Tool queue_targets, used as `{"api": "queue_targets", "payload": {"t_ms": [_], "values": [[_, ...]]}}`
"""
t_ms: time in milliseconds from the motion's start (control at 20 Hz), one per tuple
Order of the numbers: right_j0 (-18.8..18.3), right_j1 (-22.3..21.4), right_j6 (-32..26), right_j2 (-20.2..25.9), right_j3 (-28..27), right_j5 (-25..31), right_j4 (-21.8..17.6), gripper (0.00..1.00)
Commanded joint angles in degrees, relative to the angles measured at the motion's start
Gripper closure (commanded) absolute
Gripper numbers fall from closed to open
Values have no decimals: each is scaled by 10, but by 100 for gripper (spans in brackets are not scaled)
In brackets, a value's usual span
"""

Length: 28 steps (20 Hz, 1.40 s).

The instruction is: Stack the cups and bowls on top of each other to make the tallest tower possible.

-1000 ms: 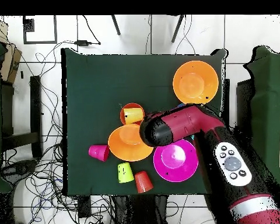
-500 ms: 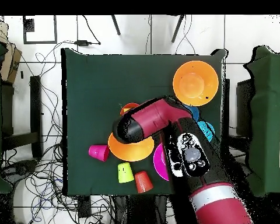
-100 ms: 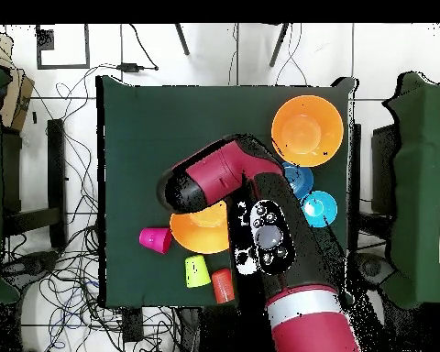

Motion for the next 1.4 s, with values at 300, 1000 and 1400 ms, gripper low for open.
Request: {"api": "queue_targets", "payload": {"t_ms": [300, 1000, 1400], "values": [[68, 62, 128, -118, -96, 87, -21, 0], [163, 129, 213, -213, -117, 62, 17, 0], [181, 152, 218, -237, -133, 56, 34, 0]]}}
